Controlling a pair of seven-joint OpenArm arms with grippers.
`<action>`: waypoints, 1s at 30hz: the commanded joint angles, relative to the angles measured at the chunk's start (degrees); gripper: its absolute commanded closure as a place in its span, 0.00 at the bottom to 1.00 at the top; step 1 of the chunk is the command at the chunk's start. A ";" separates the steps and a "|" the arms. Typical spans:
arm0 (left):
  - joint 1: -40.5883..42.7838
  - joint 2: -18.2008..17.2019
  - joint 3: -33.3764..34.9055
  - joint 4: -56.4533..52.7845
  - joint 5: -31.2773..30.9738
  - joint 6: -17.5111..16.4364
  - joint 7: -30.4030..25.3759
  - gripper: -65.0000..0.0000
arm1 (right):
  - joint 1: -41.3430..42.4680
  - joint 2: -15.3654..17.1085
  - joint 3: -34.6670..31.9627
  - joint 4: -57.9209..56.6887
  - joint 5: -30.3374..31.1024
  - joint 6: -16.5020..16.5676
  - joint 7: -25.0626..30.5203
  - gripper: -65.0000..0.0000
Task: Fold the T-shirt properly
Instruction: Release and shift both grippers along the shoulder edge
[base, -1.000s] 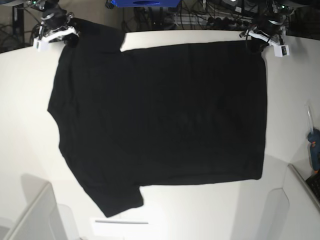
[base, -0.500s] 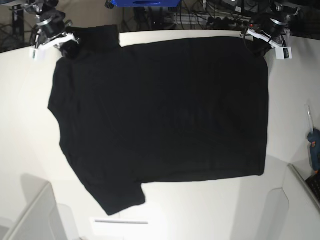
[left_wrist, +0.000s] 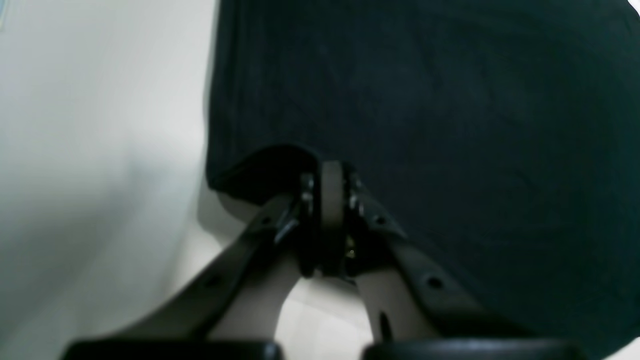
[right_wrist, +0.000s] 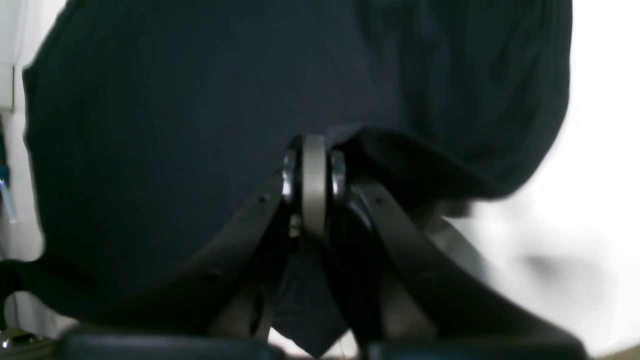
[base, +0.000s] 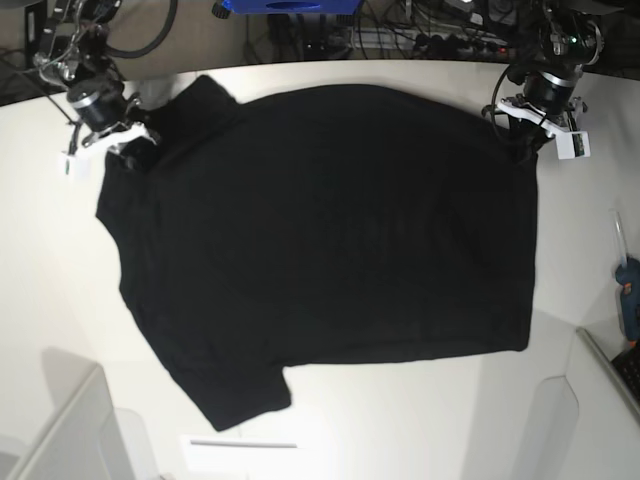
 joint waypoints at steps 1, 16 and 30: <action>-0.11 -0.45 -0.34 0.72 -0.71 0.01 -1.10 1.00 | 1.29 0.66 0.35 0.96 0.76 0.13 0.53 1.00; -6.44 -0.45 -0.43 -4.11 -0.71 3.18 -1.10 1.00 | 13.77 0.05 0.00 -4.49 -6.27 -2.95 -5.19 1.00; -13.39 1.75 -5.61 -4.20 -0.18 3.27 5.84 1.00 | 21.51 0.22 -0.18 -13.10 -6.36 -2.95 -5.36 1.00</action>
